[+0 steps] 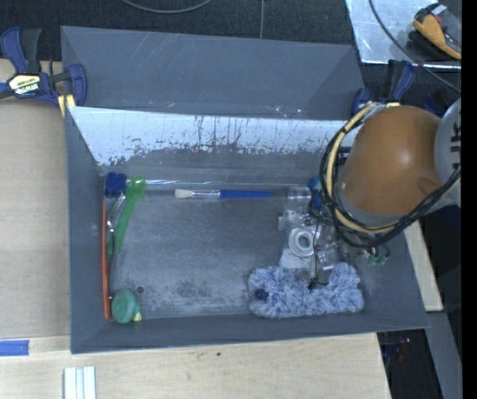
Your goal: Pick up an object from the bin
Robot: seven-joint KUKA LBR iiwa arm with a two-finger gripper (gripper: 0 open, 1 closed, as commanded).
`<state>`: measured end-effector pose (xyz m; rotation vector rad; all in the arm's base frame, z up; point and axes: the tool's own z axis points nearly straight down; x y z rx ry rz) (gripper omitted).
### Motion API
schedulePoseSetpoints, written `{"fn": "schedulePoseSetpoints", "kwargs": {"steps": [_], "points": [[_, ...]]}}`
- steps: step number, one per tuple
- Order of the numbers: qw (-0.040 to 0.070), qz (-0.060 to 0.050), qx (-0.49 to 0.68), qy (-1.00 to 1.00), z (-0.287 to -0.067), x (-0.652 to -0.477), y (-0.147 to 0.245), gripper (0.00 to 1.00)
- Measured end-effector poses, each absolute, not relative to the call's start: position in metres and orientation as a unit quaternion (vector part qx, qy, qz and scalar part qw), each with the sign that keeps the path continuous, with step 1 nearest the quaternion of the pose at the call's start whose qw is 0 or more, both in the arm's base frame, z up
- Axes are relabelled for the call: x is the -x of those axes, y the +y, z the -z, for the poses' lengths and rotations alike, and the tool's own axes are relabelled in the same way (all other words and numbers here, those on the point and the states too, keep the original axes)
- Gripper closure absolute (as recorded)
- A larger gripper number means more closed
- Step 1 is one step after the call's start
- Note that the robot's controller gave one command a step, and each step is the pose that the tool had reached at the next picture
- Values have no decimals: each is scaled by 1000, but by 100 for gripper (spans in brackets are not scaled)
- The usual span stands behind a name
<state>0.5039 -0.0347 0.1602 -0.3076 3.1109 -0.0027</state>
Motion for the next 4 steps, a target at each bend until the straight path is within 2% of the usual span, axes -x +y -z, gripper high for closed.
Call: {"fn": "schedulePoseSetpoints", "kwargs": {"steps": [1,2,3,4], "points": [[3,0,118,993,-76,-498,-30,0],[14,6,438,899,-72,-519,-24,0],[6,1,122,993,-77,-500,-30,100],[6,1,122,992,-77,-500,-30,100]]}}
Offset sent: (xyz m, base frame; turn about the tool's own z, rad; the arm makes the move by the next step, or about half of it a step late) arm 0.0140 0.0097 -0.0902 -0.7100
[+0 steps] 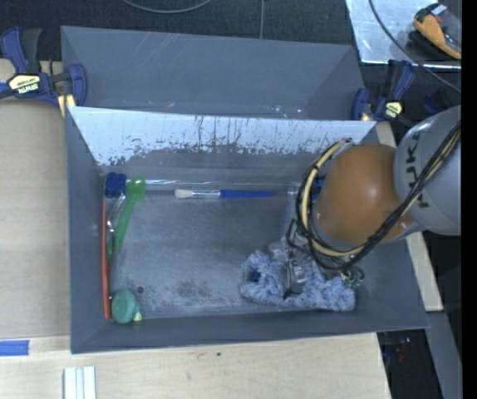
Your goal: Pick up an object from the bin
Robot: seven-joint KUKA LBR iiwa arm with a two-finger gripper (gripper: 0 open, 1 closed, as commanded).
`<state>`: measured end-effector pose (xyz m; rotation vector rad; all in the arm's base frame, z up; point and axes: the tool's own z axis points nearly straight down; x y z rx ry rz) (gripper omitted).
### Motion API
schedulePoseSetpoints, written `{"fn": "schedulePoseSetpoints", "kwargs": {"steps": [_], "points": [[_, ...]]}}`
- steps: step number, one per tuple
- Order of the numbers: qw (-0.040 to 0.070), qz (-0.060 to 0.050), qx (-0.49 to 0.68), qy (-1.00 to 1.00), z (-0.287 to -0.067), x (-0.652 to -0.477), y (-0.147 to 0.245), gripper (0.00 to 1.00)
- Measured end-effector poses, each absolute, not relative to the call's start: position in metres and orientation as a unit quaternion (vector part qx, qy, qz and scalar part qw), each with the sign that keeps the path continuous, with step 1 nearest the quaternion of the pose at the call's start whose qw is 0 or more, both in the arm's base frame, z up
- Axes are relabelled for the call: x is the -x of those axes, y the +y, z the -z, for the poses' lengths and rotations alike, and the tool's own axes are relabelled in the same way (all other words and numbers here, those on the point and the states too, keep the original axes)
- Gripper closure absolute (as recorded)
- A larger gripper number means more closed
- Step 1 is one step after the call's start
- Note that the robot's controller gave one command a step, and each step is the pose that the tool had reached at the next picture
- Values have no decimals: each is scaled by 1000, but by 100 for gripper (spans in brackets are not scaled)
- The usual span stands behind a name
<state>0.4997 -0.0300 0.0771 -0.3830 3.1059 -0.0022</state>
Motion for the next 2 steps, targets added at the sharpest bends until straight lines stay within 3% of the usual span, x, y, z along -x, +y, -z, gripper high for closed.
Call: {"fn": "schedulePoseSetpoints", "kwargs": {"steps": [1,2], "points": [[1,0,123,992,-96,-496,-30,100],[4,0,122,993,-133,-498,-30,100]]}}
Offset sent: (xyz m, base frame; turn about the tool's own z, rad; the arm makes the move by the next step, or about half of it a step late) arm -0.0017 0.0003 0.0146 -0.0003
